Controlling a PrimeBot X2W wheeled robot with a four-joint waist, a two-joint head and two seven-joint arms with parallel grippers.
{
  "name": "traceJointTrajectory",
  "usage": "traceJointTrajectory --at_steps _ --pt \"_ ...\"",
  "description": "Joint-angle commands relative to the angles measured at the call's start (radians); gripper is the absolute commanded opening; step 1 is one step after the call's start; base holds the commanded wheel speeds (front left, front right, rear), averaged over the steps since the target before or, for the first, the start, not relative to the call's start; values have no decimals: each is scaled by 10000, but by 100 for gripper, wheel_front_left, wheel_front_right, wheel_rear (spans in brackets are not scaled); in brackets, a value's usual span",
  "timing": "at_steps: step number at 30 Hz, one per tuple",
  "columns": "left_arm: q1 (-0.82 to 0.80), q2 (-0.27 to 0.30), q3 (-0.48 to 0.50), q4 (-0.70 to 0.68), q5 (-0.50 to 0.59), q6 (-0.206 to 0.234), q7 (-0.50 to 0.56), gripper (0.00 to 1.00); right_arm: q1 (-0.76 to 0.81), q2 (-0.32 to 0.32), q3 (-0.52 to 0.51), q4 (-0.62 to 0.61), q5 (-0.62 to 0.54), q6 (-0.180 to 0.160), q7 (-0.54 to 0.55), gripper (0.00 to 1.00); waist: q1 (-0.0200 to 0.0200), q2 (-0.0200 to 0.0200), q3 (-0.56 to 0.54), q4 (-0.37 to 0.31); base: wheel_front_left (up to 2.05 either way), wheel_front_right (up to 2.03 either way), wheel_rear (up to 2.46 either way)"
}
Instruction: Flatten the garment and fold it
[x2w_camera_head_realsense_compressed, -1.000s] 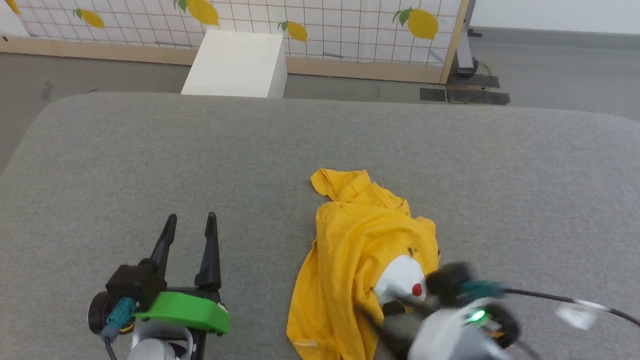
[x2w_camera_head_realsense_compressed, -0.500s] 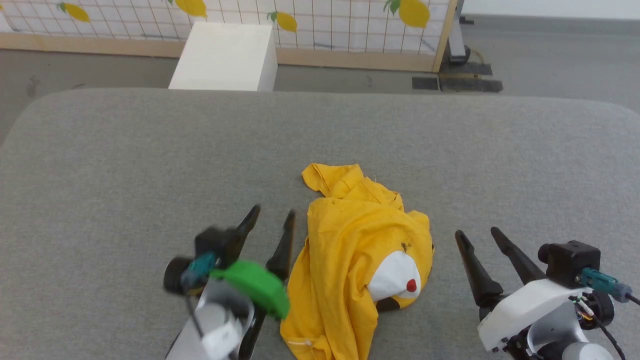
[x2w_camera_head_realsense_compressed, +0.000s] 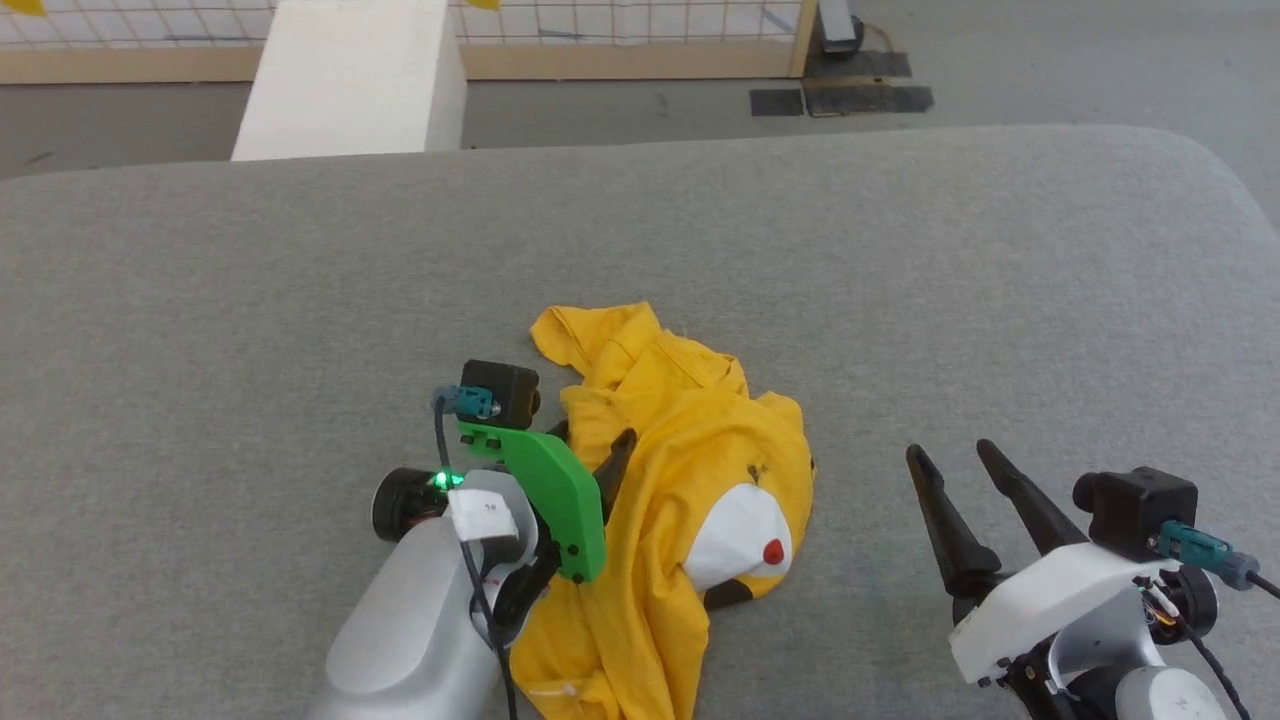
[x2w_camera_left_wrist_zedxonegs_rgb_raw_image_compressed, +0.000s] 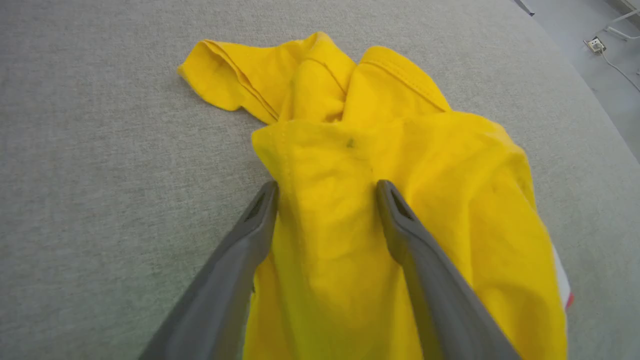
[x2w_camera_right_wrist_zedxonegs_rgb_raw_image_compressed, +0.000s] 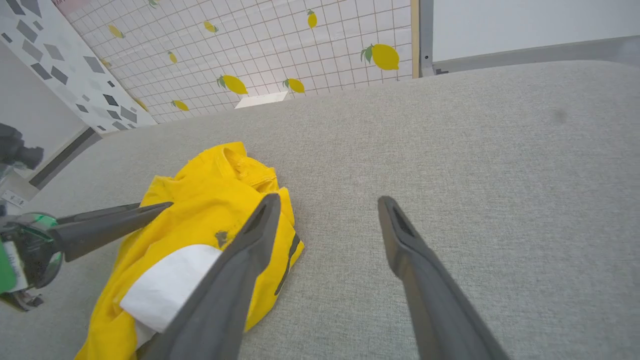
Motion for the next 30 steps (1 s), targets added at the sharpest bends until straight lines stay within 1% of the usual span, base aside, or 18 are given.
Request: traceJointTrajectory --at_steps 1,2,3,5,9,11,13,14,17,21,22,24,25,28,30 --pt "-142 95 -2 -99 -68 23 124 74 -186 10 2 53 48 -13 -92 100 0 -1 100 -135 0 0 0" --pt "-125 117 5 -205 -104 17 123 30 -194 10 -7 70 44 -13 -110 100 0 -1 98 -147 0 0 0" --pt "-85 151 -22 -325 -123 7 131 0 -202 10 -20 93 43 -13 -127 100 0 -1 87 -153 0 0 0" --pt "7 248 -180 -581 -82 -24 102 0 -209 10 -38 131 56 -13 -146 100 0 -1 55 -140 0 0 0" --pt "123 295 -370 -1231 51 -51 -424 0 -234 10 -48 168 86 -13 -176 100 0 -1 -65 -60 0 0 0" --pt "190 249 -630 -1683 21 -80 -634 0 -245 10 -63 163 115 -13 -180 100 0 -1 -131 -21 0 0 0" --pt "312 190 -1128 -2268 -113 -115 -727 0 -254 10 -138 147 142 -13 -193 100 0 -1 -188 2 0 0 0" --pt "502 150 -1906 -2889 -281 -137 -622 0 -254 10 -278 124 165 -13 -218 100 0 -1 -236 18 0 0 0" --pt "810 252 -3716 -3785 -811 -146 -131 0 -260 10 -540 78 128 -13 -192 100 0 -1 -239 56 0 0 0" --pt "1095 682 -5866 -4200 -1891 -148 762 0 -289 10 -815 20 34 -13 -121 100 0 -1 -215 129 0 0 0" --pt "1175 927 -6726 -3985 -2445 -149 1320 100 -286 10 -882 -23 21 -13 -57 100 0 -1 -211 170 0 0 0" --pt "1228 920 -6889 -4002 -2919 -150 1303 100 -287 10 -845 -40 54 -13 3 100 0 -1 -205 183 0 0 0" --pt "1204 927 -6793 -4051 -3107 -150 1169 100 -285 10 -834 -54 65 -13 17 100 0 -1 -198 198 0 0 0" --pt "962 1064 -6105 -4214 -3188 -15 573 100 -273 10 -806 -89 108 -13 30 100 0 -1 -163 239 0 0 0" --pt "752 1217 -5400 -4351 -3108 336 6 100 -265 10 -774 -92 128 -13 26 100 0 -1 -146 238 0 0 0"
